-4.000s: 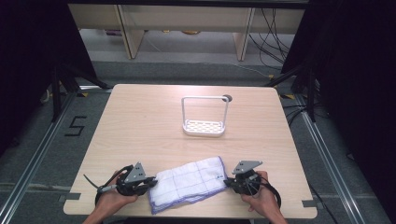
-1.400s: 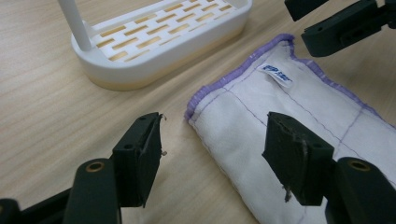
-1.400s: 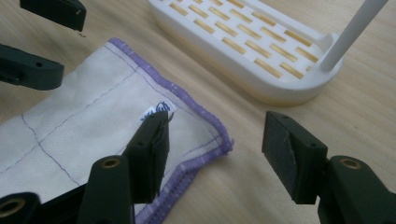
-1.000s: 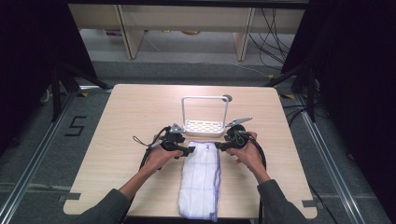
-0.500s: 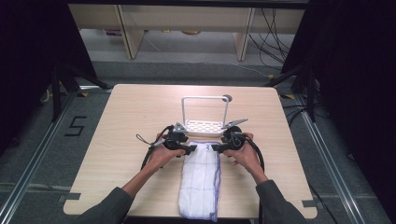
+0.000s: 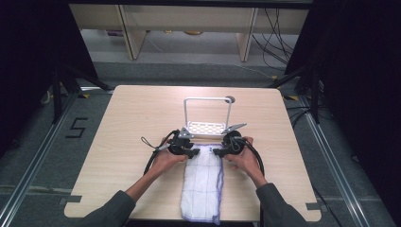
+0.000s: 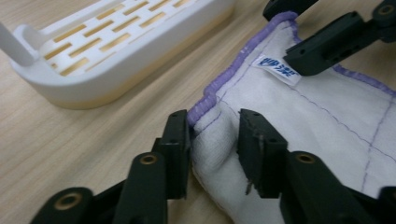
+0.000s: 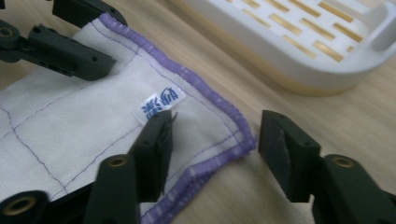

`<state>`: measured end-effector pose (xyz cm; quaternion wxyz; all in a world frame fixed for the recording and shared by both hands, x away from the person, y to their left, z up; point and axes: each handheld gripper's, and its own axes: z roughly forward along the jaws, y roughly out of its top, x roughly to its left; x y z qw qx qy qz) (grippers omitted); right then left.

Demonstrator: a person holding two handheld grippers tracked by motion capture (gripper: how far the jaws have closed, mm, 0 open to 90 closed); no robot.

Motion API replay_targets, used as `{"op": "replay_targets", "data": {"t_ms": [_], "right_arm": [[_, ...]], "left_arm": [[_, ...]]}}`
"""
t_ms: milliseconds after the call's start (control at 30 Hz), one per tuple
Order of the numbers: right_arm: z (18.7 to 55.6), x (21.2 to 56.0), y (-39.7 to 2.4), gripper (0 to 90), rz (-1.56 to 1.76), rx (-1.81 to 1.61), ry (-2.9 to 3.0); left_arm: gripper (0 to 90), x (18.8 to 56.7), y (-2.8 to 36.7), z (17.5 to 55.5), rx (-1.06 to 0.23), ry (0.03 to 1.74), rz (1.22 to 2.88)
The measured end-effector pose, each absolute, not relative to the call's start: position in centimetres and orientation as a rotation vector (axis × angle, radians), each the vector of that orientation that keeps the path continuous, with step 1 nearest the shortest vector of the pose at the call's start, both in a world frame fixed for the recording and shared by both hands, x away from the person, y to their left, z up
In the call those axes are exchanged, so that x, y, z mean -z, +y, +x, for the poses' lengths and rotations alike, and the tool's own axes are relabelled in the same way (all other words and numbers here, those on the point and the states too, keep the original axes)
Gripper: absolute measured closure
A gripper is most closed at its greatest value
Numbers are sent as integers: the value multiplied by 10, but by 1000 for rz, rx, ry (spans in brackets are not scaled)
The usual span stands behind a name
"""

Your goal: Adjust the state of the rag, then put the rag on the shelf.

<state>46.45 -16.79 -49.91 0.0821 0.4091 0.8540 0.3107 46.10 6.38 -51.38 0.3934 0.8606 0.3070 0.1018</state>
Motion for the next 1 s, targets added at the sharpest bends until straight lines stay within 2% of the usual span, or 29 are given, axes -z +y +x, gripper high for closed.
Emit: {"op": "replay_targets", "data": {"t_ms": [200,267,667,1000], "right_arm": [[462,499,-164,768,1137,-960,2603],[460,499,-162,807,1127,-980,2600],[447,480,-166,832,1079,-1023,2549],[428,449,-168,834,951,-1145,2536]], "left_arm": [[810,514,62,456,-272,736,2195],[826,513,62,456,-269,732,2193],[833,491,71,444,-294,700,2137],[832,455,84,424,-291,657,2042]]}}
